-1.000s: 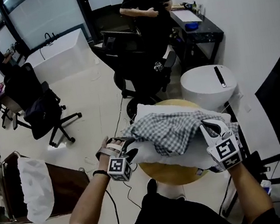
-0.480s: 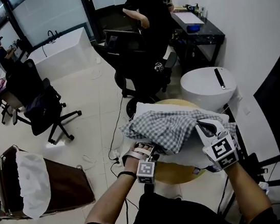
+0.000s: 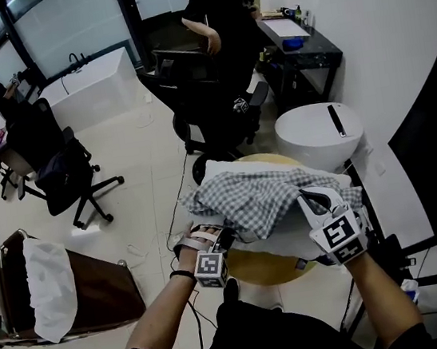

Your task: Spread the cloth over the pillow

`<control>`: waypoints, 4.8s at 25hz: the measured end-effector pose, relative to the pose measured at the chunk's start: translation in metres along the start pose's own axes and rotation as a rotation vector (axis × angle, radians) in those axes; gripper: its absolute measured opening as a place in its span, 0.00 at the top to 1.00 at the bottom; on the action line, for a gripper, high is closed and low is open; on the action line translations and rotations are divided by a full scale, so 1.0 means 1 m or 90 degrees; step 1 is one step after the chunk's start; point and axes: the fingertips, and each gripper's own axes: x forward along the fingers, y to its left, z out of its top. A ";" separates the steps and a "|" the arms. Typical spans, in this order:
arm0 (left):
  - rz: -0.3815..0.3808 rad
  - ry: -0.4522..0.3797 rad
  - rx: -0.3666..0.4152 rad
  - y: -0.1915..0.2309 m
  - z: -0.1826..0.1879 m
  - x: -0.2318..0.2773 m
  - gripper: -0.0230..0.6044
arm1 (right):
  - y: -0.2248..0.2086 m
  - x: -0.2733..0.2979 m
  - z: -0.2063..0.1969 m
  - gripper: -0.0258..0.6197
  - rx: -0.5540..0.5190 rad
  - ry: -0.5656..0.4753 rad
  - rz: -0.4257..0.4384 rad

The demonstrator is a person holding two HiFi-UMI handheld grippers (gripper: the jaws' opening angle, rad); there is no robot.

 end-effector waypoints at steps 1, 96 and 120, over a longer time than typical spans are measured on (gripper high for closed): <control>0.000 0.005 0.003 0.001 -0.004 -0.010 0.95 | 0.002 -0.002 0.002 0.95 -0.002 -0.009 0.004; -0.302 0.026 -0.035 0.242 -0.187 0.072 0.96 | -0.102 0.142 -0.092 0.94 0.031 0.194 0.138; -0.169 0.002 0.014 0.242 -0.202 0.091 0.96 | -0.114 0.151 -0.076 0.94 0.006 0.171 0.034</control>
